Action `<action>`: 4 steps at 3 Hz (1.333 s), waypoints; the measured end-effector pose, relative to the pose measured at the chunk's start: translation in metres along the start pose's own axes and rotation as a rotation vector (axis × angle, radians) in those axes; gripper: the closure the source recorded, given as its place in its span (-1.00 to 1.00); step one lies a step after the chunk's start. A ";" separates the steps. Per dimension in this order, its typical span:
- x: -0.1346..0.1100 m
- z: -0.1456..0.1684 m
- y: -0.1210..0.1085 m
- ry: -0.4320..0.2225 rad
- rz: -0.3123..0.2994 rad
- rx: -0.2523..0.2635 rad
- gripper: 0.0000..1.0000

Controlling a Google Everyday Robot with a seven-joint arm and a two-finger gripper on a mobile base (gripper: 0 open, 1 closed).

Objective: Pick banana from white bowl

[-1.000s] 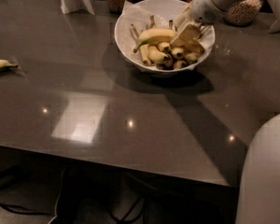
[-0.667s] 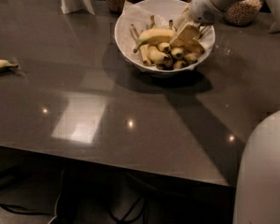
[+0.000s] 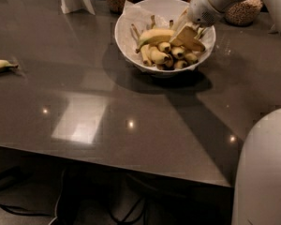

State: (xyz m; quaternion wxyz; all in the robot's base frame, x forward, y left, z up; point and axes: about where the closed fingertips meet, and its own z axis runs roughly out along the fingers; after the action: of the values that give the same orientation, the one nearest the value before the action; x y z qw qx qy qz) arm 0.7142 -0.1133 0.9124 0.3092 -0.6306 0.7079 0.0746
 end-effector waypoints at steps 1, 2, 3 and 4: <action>-0.002 0.000 0.002 -0.002 -0.003 -0.011 1.00; -0.010 -0.006 0.005 -0.007 -0.037 -0.017 1.00; -0.021 -0.025 0.009 -0.004 -0.073 -0.007 1.00; -0.029 -0.054 0.020 -0.042 -0.099 0.025 1.00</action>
Offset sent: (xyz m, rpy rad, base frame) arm -0.0143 0.0075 0.0261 -0.0146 -0.0301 0.0732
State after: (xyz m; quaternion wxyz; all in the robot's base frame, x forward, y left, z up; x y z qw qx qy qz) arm 0.6770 -0.1112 0.9649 0.3352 -0.6594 0.6699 0.0638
